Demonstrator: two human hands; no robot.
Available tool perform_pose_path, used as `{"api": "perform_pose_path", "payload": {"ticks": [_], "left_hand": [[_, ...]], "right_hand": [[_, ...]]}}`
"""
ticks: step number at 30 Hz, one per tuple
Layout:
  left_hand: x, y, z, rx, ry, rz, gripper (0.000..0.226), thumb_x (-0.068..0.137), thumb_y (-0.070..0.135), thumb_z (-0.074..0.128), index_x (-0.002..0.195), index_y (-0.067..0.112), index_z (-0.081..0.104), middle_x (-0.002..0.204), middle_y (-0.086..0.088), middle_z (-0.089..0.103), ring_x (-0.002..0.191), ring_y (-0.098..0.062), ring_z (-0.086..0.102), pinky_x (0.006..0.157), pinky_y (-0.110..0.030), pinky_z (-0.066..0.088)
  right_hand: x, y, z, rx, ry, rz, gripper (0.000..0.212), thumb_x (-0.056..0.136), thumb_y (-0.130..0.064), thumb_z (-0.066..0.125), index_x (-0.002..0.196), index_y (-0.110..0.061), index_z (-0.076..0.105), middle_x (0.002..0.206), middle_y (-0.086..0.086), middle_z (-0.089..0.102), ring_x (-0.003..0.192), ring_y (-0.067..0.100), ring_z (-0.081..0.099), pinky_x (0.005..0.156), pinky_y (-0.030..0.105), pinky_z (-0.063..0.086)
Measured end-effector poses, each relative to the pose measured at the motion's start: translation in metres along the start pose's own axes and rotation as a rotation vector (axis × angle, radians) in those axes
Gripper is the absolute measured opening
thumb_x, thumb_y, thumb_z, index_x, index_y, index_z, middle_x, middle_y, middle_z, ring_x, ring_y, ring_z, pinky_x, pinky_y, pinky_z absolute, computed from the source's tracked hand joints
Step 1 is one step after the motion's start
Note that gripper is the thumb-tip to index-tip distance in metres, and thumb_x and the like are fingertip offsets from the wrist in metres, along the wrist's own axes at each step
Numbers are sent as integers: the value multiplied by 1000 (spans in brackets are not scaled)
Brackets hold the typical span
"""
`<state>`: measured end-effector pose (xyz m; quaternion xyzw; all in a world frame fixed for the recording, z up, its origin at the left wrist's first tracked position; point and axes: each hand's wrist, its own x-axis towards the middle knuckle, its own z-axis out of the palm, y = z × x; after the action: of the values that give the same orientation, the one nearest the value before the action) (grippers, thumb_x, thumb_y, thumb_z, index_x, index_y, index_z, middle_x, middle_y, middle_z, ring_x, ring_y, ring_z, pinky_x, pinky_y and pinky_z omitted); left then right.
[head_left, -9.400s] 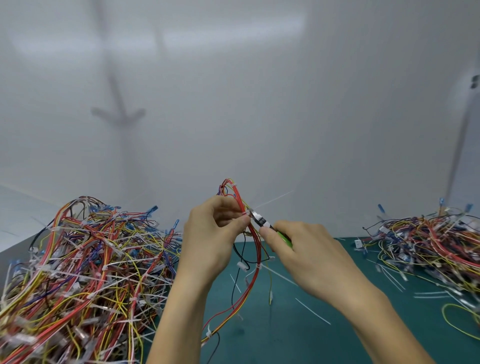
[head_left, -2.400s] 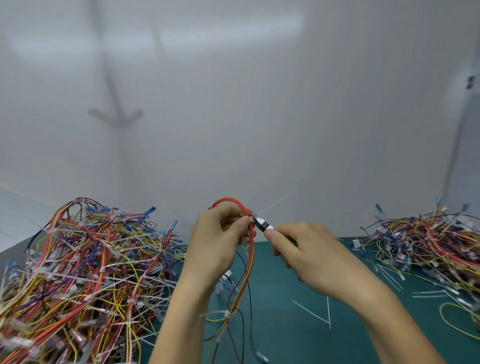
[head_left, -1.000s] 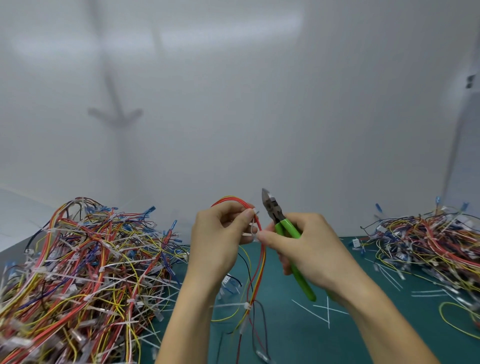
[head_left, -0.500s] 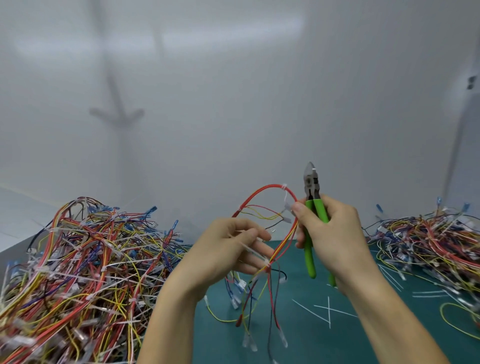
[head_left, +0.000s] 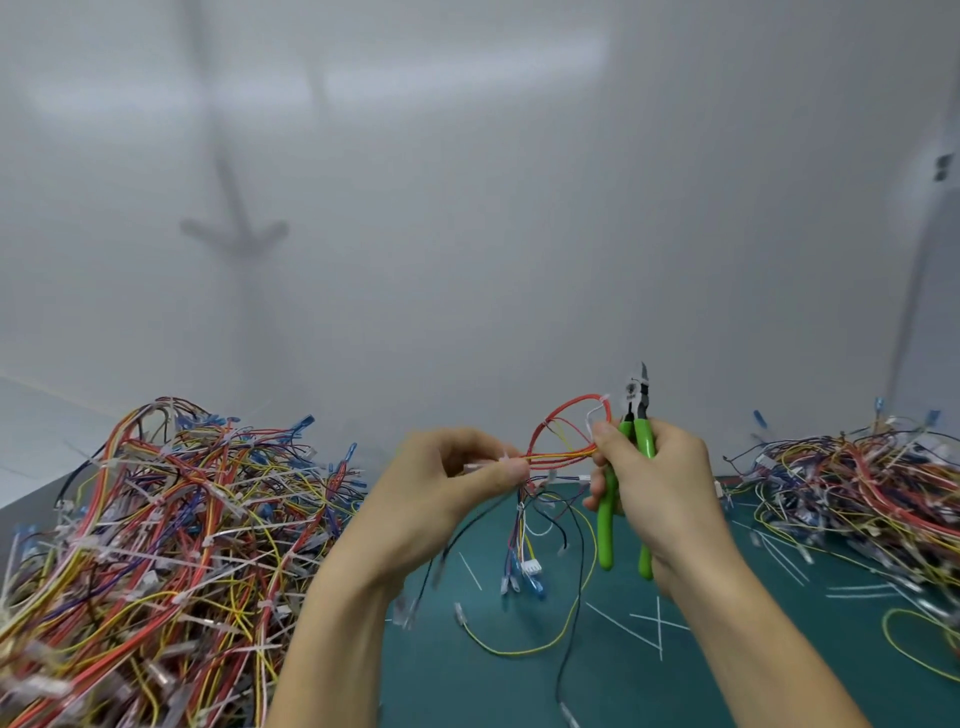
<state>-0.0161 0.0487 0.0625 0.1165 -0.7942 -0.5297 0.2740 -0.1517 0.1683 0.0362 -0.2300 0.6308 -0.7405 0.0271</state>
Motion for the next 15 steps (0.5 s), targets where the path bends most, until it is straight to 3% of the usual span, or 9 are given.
{"api": "perform_pose_path", "payload": {"ticks": [5, 9, 12, 15], "left_hand": [[2, -2, -6, -68, 151, 13, 5, 82, 11, 76, 86, 11, 73, 71, 3, 73, 68, -1, 65, 66, -9, 48], [1, -1, -11, -94, 237, 53, 8, 85, 2, 71, 88, 10, 73, 73, 1, 75, 71, -4, 70, 68, -11, 52], [2, -1, -13, -89, 305, 57, 10, 86, 3, 70, 86, 12, 74, 78, -3, 76, 74, -5, 71, 68, -10, 53], [1, -1, -15, -36, 343, 70, 9, 86, 6, 72, 85, 14, 75, 81, -1, 76, 73, 0, 68, 68, -7, 51]], "right_hand": [[-1, -3, -3, -43, -96, 71, 24, 95, -15, 63, 74, -5, 59, 55, 2, 57, 47, 18, 52, 54, 38, 56], [-2, -8, -10, -308, -233, 68, 32, 89, -36, 67, 74, -8, 62, 56, 2, 61, 49, 20, 57, 58, 41, 58], [-4, -14, -14, -677, -282, -74, 50, 87, -62, 54, 80, -12, 61, 68, 3, 66, 64, 26, 63, 63, 40, 53], [-8, -20, -18, -860, -291, -275, 59, 85, -74, 31, 75, -20, 53, 58, -6, 55, 62, 13, 52, 56, 30, 37]]}}
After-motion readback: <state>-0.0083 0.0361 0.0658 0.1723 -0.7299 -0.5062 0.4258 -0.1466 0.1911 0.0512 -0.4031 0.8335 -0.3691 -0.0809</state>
